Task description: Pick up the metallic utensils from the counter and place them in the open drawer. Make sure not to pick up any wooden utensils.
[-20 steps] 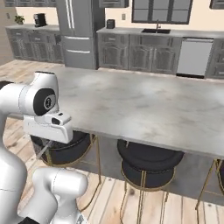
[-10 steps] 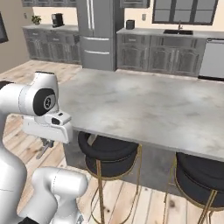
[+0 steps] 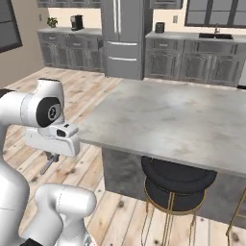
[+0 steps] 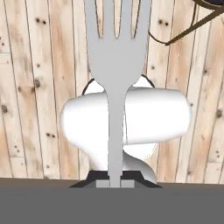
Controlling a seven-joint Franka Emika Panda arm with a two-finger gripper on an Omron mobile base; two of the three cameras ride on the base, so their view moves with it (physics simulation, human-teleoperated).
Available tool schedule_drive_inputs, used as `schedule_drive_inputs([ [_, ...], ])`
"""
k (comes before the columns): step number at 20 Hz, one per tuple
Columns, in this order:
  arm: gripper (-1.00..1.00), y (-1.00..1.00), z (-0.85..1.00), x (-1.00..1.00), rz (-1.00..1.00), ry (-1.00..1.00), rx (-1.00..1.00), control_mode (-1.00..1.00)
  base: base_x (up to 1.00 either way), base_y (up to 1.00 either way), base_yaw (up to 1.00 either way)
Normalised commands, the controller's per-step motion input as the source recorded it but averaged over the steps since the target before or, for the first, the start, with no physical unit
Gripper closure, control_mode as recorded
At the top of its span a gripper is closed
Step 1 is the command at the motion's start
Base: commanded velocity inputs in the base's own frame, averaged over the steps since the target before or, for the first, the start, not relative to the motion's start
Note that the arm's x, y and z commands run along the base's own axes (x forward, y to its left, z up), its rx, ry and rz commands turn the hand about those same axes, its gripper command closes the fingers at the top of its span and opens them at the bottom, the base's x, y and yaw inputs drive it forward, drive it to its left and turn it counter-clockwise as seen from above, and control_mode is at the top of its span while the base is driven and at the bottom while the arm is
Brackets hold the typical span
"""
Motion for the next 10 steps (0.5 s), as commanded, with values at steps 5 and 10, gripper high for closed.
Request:
schedule_drive_inputs([
  [5,1.0,0.0,0.0,0.0,0.0,0.0,0.0,1.0,0.27,1.0,0.0],
  [10,1.0,0.0,0.0,0.0,0.0,0.0,0.0,1.0,0.43,1.0,0.0],
])
